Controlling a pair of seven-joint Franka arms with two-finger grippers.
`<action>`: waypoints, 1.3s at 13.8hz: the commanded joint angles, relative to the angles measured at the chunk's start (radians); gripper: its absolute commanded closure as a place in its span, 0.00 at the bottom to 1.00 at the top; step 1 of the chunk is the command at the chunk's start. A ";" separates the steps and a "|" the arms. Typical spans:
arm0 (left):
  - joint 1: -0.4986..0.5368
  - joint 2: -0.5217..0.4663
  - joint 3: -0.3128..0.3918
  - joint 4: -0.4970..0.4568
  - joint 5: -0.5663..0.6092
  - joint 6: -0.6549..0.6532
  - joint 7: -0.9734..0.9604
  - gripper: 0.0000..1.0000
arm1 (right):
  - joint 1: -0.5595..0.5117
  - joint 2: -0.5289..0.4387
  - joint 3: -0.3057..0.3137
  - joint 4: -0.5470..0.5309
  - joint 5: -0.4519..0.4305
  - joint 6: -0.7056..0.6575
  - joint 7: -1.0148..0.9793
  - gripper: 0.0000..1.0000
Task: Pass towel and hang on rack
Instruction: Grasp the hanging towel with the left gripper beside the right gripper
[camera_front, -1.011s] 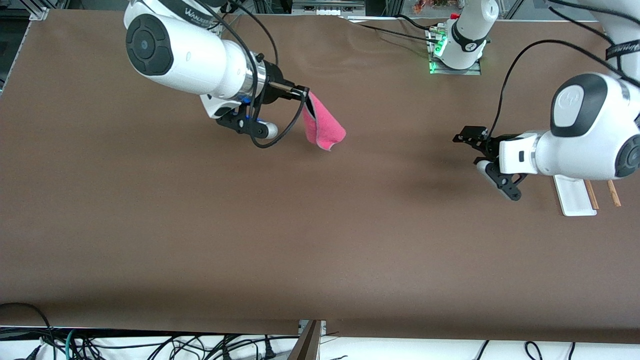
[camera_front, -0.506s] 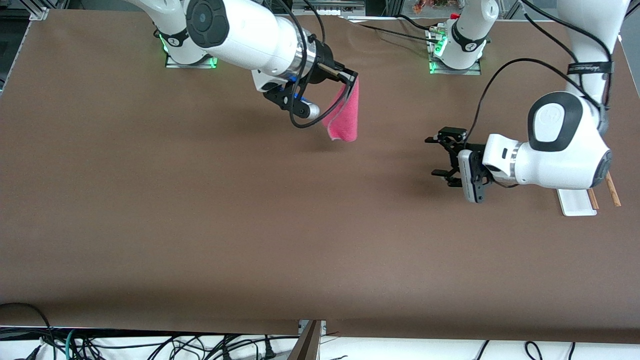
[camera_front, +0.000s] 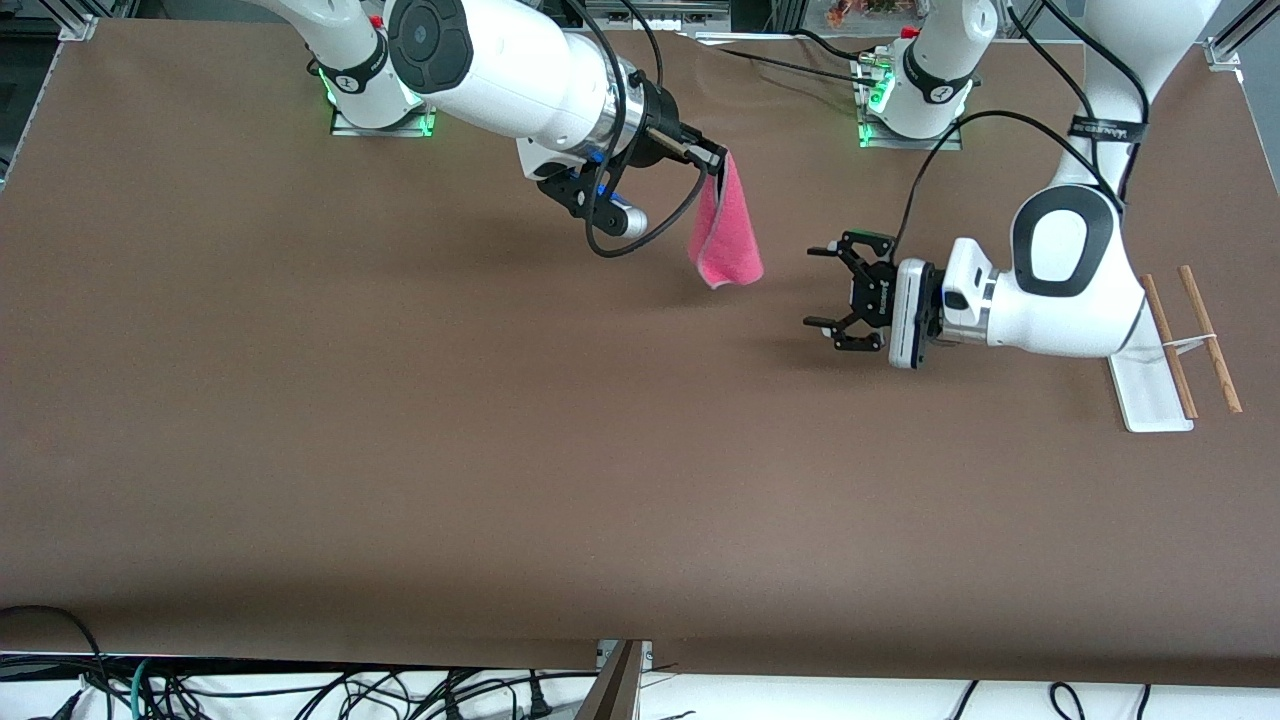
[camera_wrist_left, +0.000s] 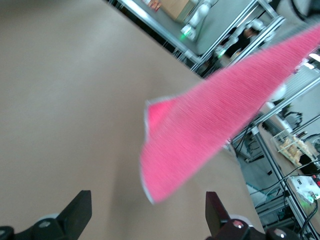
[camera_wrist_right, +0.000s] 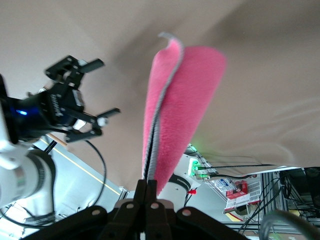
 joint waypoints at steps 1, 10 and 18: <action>0.002 -0.092 0.001 -0.188 -0.147 0.041 0.194 0.00 | 0.005 0.014 0.003 0.032 0.016 0.000 0.023 1.00; -0.011 0.133 -0.175 -0.245 -0.567 0.208 0.668 0.03 | 0.018 0.014 0.003 0.032 0.015 0.018 0.050 1.00; 0.005 0.149 -0.201 -0.245 -0.617 0.187 0.748 1.00 | 0.018 0.014 0.001 0.032 0.015 0.020 0.050 1.00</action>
